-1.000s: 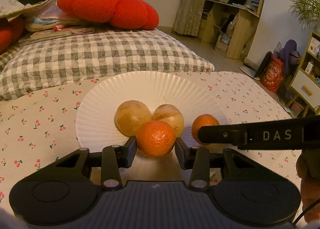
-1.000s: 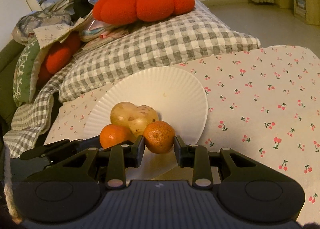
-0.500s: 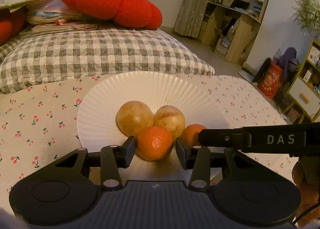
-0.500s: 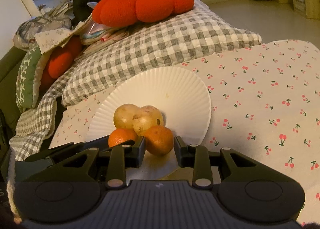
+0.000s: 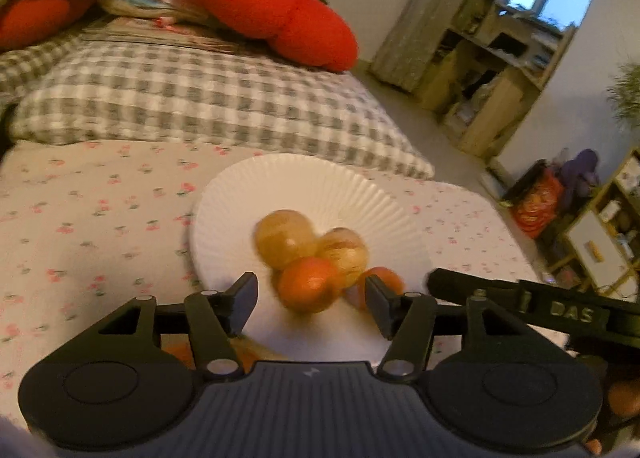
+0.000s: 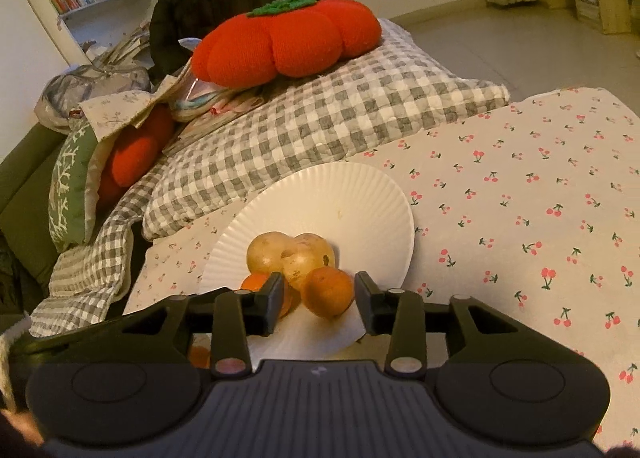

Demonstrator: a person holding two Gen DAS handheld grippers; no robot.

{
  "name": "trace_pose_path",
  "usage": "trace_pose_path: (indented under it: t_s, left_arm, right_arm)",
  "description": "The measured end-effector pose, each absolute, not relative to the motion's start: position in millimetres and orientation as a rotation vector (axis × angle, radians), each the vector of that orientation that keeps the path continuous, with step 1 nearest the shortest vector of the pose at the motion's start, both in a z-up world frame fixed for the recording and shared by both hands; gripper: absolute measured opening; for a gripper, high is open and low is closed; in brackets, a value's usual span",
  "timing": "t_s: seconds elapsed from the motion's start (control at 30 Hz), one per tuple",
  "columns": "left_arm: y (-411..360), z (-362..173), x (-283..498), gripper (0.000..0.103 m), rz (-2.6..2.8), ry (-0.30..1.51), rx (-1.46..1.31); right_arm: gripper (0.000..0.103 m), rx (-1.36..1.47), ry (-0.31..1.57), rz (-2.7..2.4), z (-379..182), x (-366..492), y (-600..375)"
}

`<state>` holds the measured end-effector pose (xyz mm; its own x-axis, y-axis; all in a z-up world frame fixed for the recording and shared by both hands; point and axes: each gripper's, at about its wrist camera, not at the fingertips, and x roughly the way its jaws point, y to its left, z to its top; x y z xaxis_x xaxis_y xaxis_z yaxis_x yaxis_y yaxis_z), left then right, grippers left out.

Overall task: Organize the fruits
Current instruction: 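Open both grippers and move them back to the remaining fruit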

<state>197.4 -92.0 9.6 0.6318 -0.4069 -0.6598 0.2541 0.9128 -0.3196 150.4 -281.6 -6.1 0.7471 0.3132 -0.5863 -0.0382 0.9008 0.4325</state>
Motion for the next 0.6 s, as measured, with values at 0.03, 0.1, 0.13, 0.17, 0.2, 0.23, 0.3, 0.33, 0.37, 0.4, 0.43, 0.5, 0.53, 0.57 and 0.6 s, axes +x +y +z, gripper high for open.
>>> trace_pose_path:
  t_s: [0.03, 0.1, 0.13, 0.17, 0.2, 0.23, 0.3, 0.33, 0.37, 0.4, 0.43, 0.5, 0.53, 0.57, 0.6]
  left_arm:
    - [-90, 12, 195, 0.05, -0.367, 0.801, -0.199]
    - [-83, 14, 192, 0.053, -0.339, 0.818, -0.203]
    - [-80, 14, 192, 0.053, -0.327, 0.827, -0.21]
    - [-76, 16, 190, 0.054, -0.311, 0.833, -0.22]
    - [-72, 17, 188, 0.056, -0.297, 0.835, -0.225]
    - [-68, 18, 186, 0.056, -0.282, 0.836, -0.224]
    - [-62, 21, 183, 0.057, -0.25, 0.831, -0.204]
    - [-59, 23, 180, 0.057, -0.234, 0.826, -0.19]
    - [-57, 25, 179, 0.058, -0.225, 0.824, -0.182]
    - [-54, 26, 176, 0.058, -0.218, 0.823, -0.177]
    - [-51, 27, 175, 0.058, -0.214, 0.823, -0.176]
    - [-46, 28, 171, 0.059, -0.21, 0.825, -0.173]
    - [-45, 28, 170, 0.059, -0.206, 0.828, -0.169]
    - [-42, 27, 168, 0.059, -0.2, 0.831, -0.162]
    - [-40, 27, 166, 0.059, -0.194, 0.832, -0.157]
  right_arm:
    - [0.041, 0.411, 0.703, 0.201, -5, 149, -281]
    - [0.045, 0.405, 0.696, 0.204, -3, 145, -281]
    - [0.047, 0.399, 0.693, 0.205, -2, 143, -280]
    - [0.049, 0.394, 0.689, 0.208, -1, 141, -279]
    - [0.052, 0.389, 0.686, 0.211, 0, 139, -279]
    - [0.054, 0.383, 0.682, 0.214, 1, 137, -278]
    - [0.056, 0.374, 0.675, 0.224, 4, 133, -276]
    - [0.057, 0.37, 0.671, 0.229, 4, 132, -275]
    - [0.057, 0.364, 0.668, 0.235, 5, 131, -274]
    - [0.058, 0.357, 0.666, 0.241, 6, 130, -272]
    - [0.06, 0.346, 0.665, 0.246, 6, 129, -270]
    - [0.061, 0.329, 0.667, 0.252, 7, 128, -267]
    - [0.061, 0.322, 0.667, 0.258, 7, 127, -265]
    - [0.062, 0.316, 0.667, 0.265, 8, 126, -263]
    - [0.062, 0.31, 0.665, 0.272, 9, 125, -261]
